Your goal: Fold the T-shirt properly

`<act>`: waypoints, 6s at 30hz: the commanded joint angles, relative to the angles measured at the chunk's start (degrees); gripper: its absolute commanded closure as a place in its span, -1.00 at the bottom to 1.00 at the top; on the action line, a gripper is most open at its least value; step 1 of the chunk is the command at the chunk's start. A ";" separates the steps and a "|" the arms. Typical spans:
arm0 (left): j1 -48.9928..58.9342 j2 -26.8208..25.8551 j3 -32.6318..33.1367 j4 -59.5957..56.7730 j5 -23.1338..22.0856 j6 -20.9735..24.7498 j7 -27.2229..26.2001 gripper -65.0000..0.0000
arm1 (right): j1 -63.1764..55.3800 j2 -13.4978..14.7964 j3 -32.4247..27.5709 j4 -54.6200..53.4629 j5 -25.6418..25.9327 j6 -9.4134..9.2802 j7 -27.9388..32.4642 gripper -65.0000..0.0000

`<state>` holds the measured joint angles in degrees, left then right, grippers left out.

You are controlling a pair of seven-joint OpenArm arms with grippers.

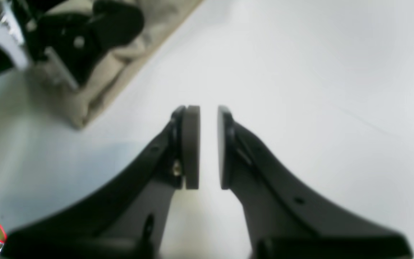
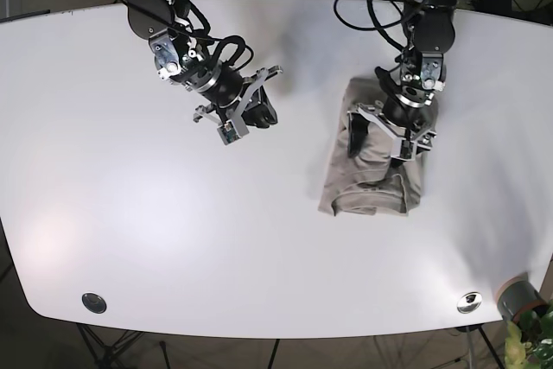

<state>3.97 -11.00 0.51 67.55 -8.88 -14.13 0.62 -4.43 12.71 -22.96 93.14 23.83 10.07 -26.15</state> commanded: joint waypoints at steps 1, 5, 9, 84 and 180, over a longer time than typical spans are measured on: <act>1.53 -2.40 -0.47 -3.42 1.02 2.31 7.16 -0.68 | 0.87 0.08 1.38 0.88 0.38 0.18 1.23 0.77; 1.62 -6.89 -0.56 -3.94 1.02 2.31 7.42 -0.68 | 0.69 -0.01 2.26 0.97 0.38 0.18 1.23 0.77; 3.73 -13.30 -1.52 -3.94 1.02 2.22 7.42 -0.68 | 0.51 -0.01 2.52 1.23 0.38 0.18 1.23 0.77; 41.26 12.98 -10.40 42.47 9.90 -5.52 -0.23 -0.59 | -46.26 0.87 25.64 6.07 -15.88 0.26 45.10 0.78; 68.69 12.02 -9.44 43.09 6.20 3.01 -12.80 -0.59 | -68.32 3.16 24.24 -8.09 -14.56 0.18 63.12 0.78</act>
<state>71.35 0.95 -8.84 108.33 -2.22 -11.11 -11.07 -70.43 15.75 0.36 82.17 7.99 10.04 35.64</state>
